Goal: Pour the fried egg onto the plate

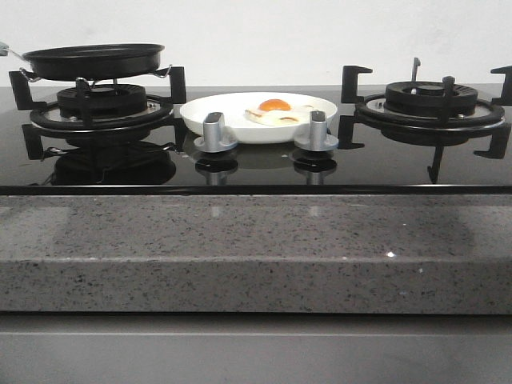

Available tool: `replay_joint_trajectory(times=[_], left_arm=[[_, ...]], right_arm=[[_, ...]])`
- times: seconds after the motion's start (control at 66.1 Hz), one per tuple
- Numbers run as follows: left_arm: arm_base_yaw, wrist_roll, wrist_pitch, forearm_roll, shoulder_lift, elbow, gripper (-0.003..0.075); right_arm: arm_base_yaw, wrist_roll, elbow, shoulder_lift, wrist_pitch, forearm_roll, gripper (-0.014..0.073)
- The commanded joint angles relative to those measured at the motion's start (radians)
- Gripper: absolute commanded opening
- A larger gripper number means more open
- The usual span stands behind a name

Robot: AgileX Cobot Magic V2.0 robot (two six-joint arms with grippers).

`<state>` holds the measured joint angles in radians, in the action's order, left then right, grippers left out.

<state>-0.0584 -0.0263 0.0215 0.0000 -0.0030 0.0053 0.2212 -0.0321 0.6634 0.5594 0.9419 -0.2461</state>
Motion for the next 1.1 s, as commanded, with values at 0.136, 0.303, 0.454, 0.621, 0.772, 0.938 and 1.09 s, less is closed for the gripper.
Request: replay_joint_trajectory(times=[0.136, 0.303, 0.454, 0.621, 0.772, 0.938, 1.09], left_arm=[[0.002, -0.01, -0.081, 0.0, -0.014, 0.007, -0.002], [0.002, -0.01, -0.081, 0.0, -0.014, 0.007, -0.002], [0.002, -0.01, -0.081, 0.0, -0.014, 0.007, -0.002], [0.002, -0.01, -0.081, 0.0, -0.014, 0.007, -0.002], [0.002, -0.01, -0.081, 0.0, -0.014, 0.007, -0.002], [0.002, -0.01, -0.081, 0.0, -0.014, 0.007, -0.002], [0.002, -0.01, -0.081, 0.0, -0.014, 0.007, -0.002]], right_arm=[[-0.005, 0.014, 0.025, 0.001, -0.06, -0.004, -0.0068], [-0.046, 0.066, -0.037, -0.078, -0.214, 0.087, -0.0067], [-0.1, 0.195, -0.226, -0.231, -0.49, 0.089, -0.0067], [-0.169, 0.195, -0.438, -0.424, -0.72, 0.07, -0.0067], [-0.194, 0.195, -0.597, -0.536, -0.85, 0.066, -0.0067], [-0.196, 0.194, -0.682, -0.59, -0.918, 0.066, -0.0067], [-0.196, 0.194, -0.682, -0.589, -0.928, 0.067, -0.0067]])
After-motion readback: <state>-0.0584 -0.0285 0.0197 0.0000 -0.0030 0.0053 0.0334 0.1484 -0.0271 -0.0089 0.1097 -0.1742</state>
